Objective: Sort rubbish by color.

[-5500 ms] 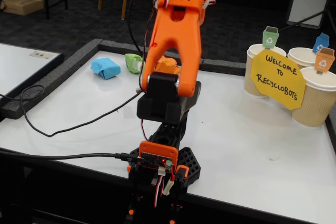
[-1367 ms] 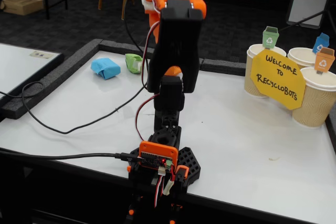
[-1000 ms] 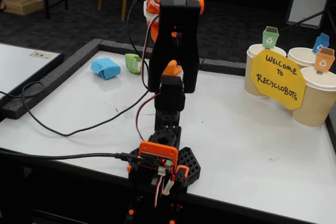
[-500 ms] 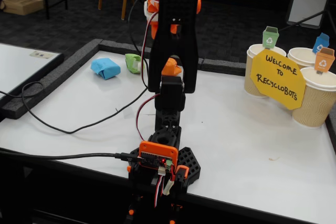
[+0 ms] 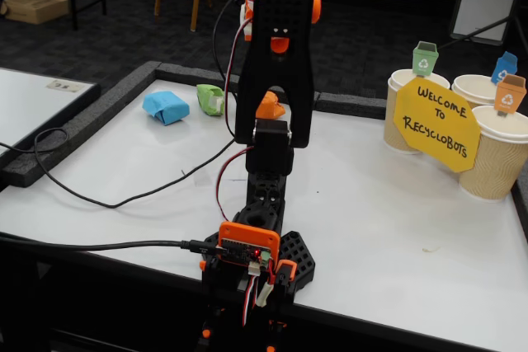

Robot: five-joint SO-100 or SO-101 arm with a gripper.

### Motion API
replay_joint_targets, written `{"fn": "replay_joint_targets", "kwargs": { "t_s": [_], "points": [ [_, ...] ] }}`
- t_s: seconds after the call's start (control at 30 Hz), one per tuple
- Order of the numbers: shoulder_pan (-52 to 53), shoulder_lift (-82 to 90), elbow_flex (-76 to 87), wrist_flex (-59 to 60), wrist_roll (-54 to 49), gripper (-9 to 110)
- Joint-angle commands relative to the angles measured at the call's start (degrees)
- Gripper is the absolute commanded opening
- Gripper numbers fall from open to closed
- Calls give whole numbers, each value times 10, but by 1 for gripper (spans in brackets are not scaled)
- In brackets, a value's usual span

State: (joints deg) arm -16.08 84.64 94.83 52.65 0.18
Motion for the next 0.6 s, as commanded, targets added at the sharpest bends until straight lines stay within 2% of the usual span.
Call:
{"fn": "replay_joint_targets", "kwargs": {
  "t_s": [0.0, 0.17, 0.57],
  "points": [
    [-2, 22, -30, -20, 4, 17],
    [-20, 11, -29, -11, 4, 24],
    [-35, -63, -37, -11, 4, 25]
  ]
}}
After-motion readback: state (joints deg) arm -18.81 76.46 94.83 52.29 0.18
